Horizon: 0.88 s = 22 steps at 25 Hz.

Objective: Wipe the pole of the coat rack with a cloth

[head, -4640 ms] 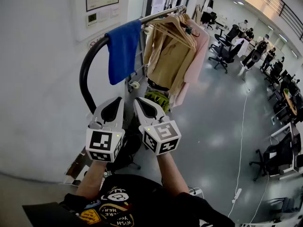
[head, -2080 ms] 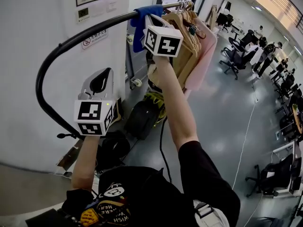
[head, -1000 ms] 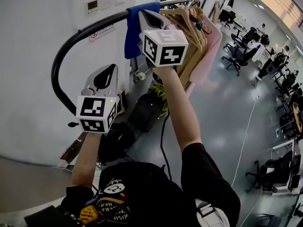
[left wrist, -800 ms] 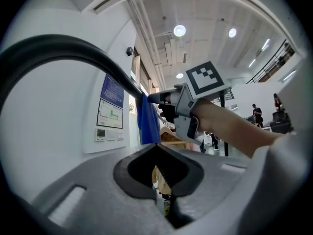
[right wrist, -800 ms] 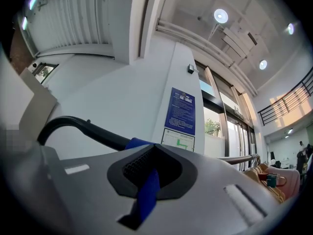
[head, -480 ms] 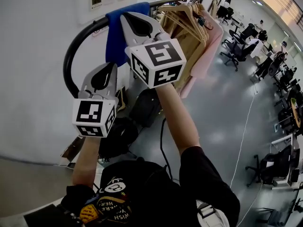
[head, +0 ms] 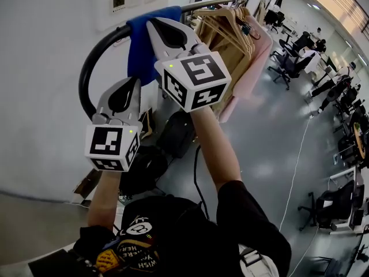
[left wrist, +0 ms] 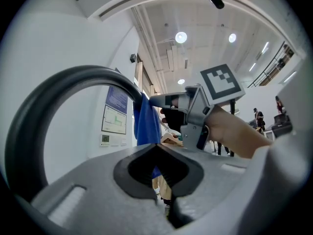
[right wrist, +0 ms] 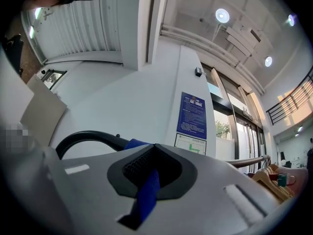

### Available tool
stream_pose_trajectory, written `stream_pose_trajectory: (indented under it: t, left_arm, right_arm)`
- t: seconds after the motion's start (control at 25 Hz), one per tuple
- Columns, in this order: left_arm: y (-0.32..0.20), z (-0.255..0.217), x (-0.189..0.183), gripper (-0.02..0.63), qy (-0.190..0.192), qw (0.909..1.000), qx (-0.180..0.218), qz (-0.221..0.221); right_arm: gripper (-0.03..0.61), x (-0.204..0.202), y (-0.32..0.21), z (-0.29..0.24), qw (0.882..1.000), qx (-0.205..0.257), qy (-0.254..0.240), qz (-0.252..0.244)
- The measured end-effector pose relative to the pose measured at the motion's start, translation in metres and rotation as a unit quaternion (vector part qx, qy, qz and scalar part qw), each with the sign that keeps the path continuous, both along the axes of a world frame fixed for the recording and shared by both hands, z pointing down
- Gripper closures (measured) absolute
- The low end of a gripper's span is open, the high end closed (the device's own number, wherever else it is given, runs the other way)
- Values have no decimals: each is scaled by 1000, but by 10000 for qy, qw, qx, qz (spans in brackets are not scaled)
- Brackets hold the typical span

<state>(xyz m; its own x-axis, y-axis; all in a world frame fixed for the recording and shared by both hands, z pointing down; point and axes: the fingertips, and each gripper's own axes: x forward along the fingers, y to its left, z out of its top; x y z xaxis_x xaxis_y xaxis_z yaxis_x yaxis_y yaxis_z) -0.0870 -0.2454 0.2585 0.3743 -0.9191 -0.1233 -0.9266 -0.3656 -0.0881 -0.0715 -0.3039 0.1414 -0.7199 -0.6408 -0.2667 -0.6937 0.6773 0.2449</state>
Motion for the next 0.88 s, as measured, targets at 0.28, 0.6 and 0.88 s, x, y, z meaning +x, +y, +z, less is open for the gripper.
stream_pose_trajectory:
  t: [0.28,0.6,0.88]
  left_arm:
    - [-23,6,19,612,-29,10000,-62,32]
    - [-49,19,62,612,-264,9995,-162,87]
    - [-63,28,74,612,-352,9991,-220,41]
  right_arm:
    - [577,43,-59,1,9988,-220,-131,412]
    - [577,101,-130,4,9958,-424,-386,711]
    - [577,159,-208,6,9878,-627,-773,1198]
